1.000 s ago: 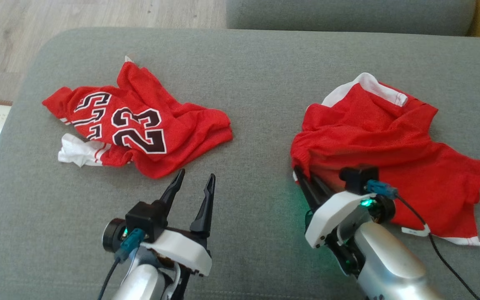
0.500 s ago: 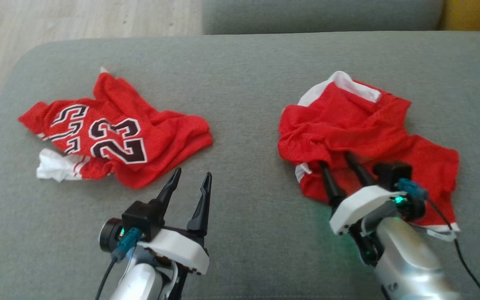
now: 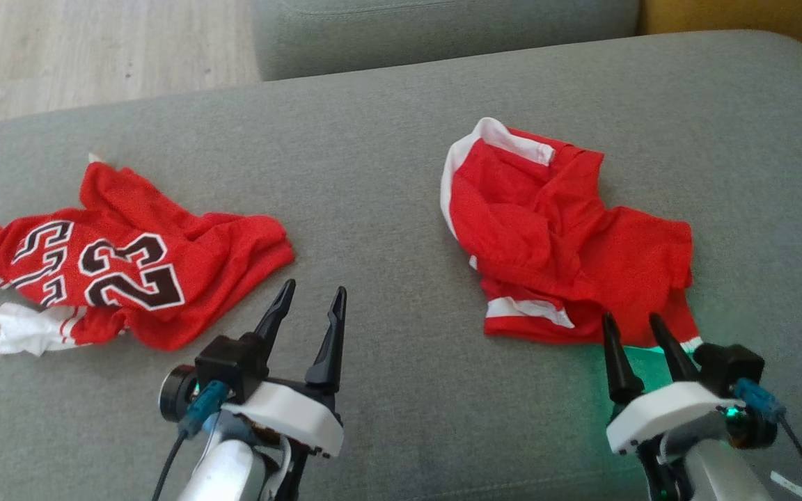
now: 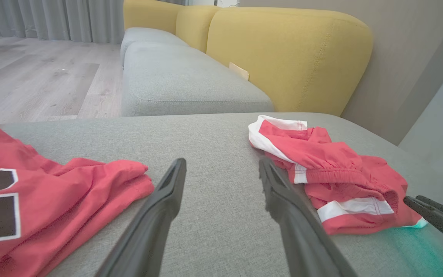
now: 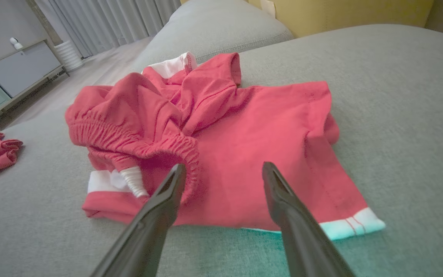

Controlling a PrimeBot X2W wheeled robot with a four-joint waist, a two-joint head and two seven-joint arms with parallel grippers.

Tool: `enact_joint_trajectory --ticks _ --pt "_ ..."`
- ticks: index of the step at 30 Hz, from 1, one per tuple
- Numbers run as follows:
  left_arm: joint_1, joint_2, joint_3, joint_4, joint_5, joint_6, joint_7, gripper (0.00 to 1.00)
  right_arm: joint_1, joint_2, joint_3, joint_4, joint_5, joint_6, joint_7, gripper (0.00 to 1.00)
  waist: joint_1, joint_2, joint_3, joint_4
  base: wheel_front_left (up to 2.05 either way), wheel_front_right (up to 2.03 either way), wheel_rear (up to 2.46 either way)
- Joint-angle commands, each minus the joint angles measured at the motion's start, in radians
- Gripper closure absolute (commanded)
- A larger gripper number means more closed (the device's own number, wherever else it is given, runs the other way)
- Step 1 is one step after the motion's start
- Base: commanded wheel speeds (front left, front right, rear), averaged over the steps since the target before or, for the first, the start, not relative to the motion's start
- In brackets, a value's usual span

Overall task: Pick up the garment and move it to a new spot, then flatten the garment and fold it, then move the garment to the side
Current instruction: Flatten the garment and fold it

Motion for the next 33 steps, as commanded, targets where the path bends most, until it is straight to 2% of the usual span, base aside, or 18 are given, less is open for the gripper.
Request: enact_joint_trajectory --ticks 1,9,14,19,21,26,31,33 --pt "-0.028 -0.002 0.030 -0.030 0.006 -0.006 -0.012 0.00 -0.029 0.000 0.031 -0.049 0.007 -0.001 0.000 0.00 0.0000 0.0000 0.000 -0.006 0.00 0.00 0.00" --pt "-0.036 -0.002 0.010 -0.027 -0.001 -0.010 -0.012 0.00 0.008 0.000 0.054 -0.222 0.007 -0.001 0.057 0.00 0.0000 0.0000 -0.014 0.008 0.00 0.00 0.00" --pt "-0.037 -0.002 0.007 -0.034 0.008 -0.024 -0.012 0.00 0.049 0.000 -0.030 -0.269 -0.023 -0.001 0.049 0.00 0.0000 0.0000 -0.020 0.001 0.00 0.00 0.00" --pt "-0.057 -0.002 -0.011 -0.038 0.024 -0.045 -0.012 0.00 0.097 0.000 -0.099 -0.247 -0.027 -0.001 0.025 0.00 0.0000 0.0000 -0.002 -0.026 0.00 0.00 0.00" --pt "-0.067 -0.002 -0.021 -0.036 0.029 -0.049 -0.012 0.00 0.102 0.000 -0.080 -0.241 -0.002 -0.001 0.013 0.00 0.0000 0.0000 0.005 -0.036 0.00 0.00 0.00" --pt "-0.077 -0.002 -0.032 -0.038 0.018 -0.041 -0.012 0.00 0.091 0.000 0.040 -0.252 0.029 -0.001 0.002 0.00 0.0000 0.0000 0.014 -0.041 0.00 0.00 0.00" --pt "-0.072 -0.002 -0.047 -0.028 0.007 -0.039 -0.012 0.00 0.063 0.000 0.130 -0.243 0.036 -0.001 0.038 0.00 0.0000 0.0000 0.013 -0.005 0.00 0.00 0.00" --pt "-0.072 -0.002 -0.050 -0.027 0.004 -0.038 -0.012 0.00 0.058 0.000 0.136 -0.236 0.040 -0.001 0.047 0.00 0.0000 0.0000 0.012 0.007 0.00 0.00 0.00"
